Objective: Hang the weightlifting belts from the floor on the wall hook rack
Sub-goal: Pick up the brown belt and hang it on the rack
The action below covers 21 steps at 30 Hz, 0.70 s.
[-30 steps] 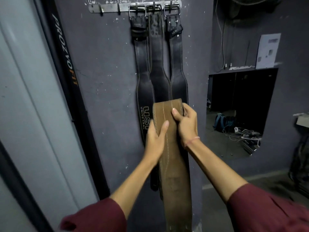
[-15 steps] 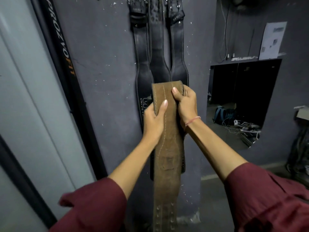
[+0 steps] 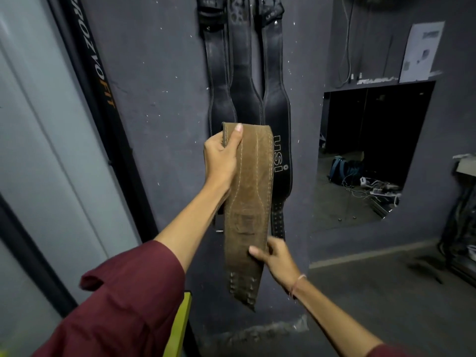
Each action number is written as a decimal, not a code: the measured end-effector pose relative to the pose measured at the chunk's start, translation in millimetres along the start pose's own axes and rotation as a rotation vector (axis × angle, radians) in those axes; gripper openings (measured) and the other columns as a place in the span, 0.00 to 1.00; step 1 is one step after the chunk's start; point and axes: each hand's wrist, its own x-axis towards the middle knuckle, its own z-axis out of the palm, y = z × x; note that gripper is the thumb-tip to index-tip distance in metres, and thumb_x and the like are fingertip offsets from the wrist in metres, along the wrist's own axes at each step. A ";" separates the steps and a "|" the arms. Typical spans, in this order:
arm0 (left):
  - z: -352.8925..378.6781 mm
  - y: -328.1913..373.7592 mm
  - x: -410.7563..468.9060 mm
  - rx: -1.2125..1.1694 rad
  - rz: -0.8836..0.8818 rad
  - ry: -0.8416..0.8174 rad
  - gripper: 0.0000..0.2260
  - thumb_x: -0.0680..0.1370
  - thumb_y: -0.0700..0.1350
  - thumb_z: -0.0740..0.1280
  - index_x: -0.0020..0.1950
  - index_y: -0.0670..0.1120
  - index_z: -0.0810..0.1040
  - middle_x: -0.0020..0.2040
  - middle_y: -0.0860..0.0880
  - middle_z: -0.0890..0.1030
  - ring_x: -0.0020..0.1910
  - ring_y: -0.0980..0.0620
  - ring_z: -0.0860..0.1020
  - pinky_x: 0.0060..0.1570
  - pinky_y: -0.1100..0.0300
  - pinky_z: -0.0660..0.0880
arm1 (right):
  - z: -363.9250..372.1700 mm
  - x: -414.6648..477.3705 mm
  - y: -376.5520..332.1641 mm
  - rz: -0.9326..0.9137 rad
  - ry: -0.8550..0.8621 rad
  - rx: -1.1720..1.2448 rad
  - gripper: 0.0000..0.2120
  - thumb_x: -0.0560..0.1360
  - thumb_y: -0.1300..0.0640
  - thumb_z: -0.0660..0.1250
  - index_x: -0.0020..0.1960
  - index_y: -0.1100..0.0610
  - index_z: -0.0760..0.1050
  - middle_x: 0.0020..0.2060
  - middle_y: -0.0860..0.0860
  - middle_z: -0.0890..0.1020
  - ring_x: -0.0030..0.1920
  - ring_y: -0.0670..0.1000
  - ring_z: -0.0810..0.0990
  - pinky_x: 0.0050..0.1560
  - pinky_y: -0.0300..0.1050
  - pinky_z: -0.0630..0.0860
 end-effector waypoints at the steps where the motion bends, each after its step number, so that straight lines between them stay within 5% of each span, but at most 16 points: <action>1: 0.5 2.8 0.7 0.021 0.013 0.005 0.14 0.81 0.50 0.66 0.40 0.43 0.81 0.34 0.48 0.82 0.35 0.52 0.80 0.36 0.57 0.77 | 4.0 10.4 -23.8 -0.066 0.018 0.033 0.11 0.75 0.65 0.69 0.58 0.60 0.78 0.51 0.50 0.86 0.54 0.51 0.84 0.52 0.42 0.80; 6: 3.2 13.0 -7.9 0.043 0.066 0.020 0.10 0.83 0.49 0.62 0.53 0.44 0.77 0.46 0.51 0.83 0.43 0.62 0.82 0.43 0.68 0.77 | 12.1 49.8 -139.6 -0.332 0.104 0.158 0.21 0.71 0.71 0.72 0.61 0.60 0.75 0.51 0.51 0.84 0.53 0.47 0.84 0.56 0.43 0.80; 10: -3.4 -16.4 -45.6 0.072 0.009 -0.025 0.21 0.79 0.48 0.69 0.68 0.43 0.71 0.61 0.49 0.81 0.58 0.59 0.80 0.57 0.67 0.77 | 19.9 59.3 -168.1 -0.408 0.230 0.147 0.19 0.68 0.74 0.71 0.58 0.64 0.77 0.49 0.55 0.84 0.50 0.50 0.84 0.56 0.49 0.81; 17: -19.5 -103.1 -154.8 0.118 -0.260 -0.135 0.15 0.68 0.42 0.80 0.52 0.50 0.82 0.47 0.53 0.87 0.48 0.54 0.85 0.51 0.55 0.81 | 4.9 75.4 -181.1 -0.308 0.339 0.311 0.13 0.71 0.71 0.70 0.55 0.68 0.76 0.48 0.60 0.85 0.47 0.56 0.85 0.46 0.52 0.84; 19: -16.3 -102.3 -164.9 0.089 -0.345 -0.144 0.10 0.71 0.50 0.76 0.49 0.50 0.81 0.44 0.54 0.87 0.44 0.57 0.85 0.50 0.54 0.82 | 1.2 72.0 -178.6 -0.310 0.323 0.311 0.14 0.71 0.71 0.70 0.55 0.68 0.76 0.48 0.60 0.85 0.48 0.57 0.85 0.46 0.51 0.83; 21: -10.4 -89.1 -154.4 0.152 -0.432 -0.125 0.24 0.72 0.67 0.64 0.51 0.48 0.79 0.47 0.54 0.85 0.44 0.60 0.80 0.51 0.60 0.78 | -1.7 66.1 -176.4 -0.316 0.296 0.321 0.13 0.70 0.71 0.70 0.55 0.70 0.76 0.45 0.60 0.84 0.45 0.56 0.85 0.44 0.49 0.82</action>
